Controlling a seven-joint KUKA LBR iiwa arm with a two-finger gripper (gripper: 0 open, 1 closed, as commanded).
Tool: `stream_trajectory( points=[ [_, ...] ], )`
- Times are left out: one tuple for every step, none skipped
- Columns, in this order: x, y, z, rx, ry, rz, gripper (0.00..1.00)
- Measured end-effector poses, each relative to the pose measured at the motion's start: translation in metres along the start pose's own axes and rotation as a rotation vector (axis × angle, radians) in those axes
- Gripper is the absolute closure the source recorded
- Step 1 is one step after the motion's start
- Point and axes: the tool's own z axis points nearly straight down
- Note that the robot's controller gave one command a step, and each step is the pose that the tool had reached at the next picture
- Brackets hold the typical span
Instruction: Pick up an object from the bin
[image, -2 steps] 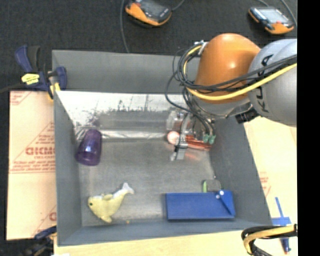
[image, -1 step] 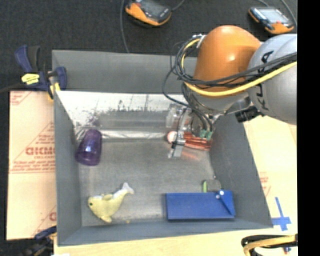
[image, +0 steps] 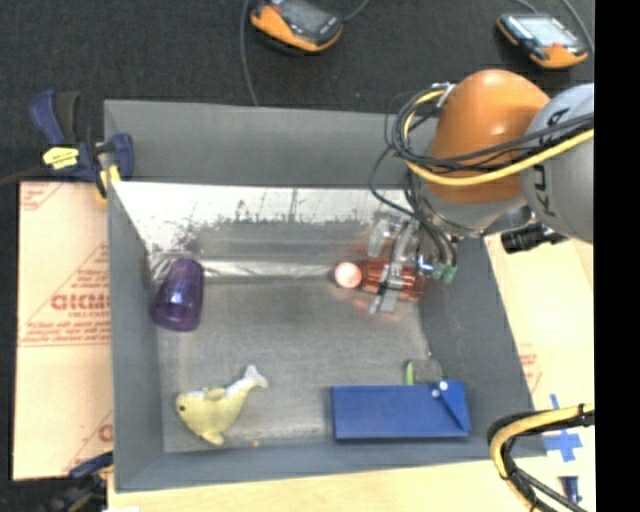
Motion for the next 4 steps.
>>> stream_trajectory(
  points=[
    [0.014,0.045,-0.049,-0.001,-0.001,-0.011,0.0],
    [0.003,0.047,-0.026,-0.005,-0.01,-0.011,0.0],
    [-0.036,0.002,0.01,-0.007,-0.017,-0.086,0.0],
    [-0.024,0.016,0.023,-0.006,-0.008,-0.034,0.0]
  ],
)
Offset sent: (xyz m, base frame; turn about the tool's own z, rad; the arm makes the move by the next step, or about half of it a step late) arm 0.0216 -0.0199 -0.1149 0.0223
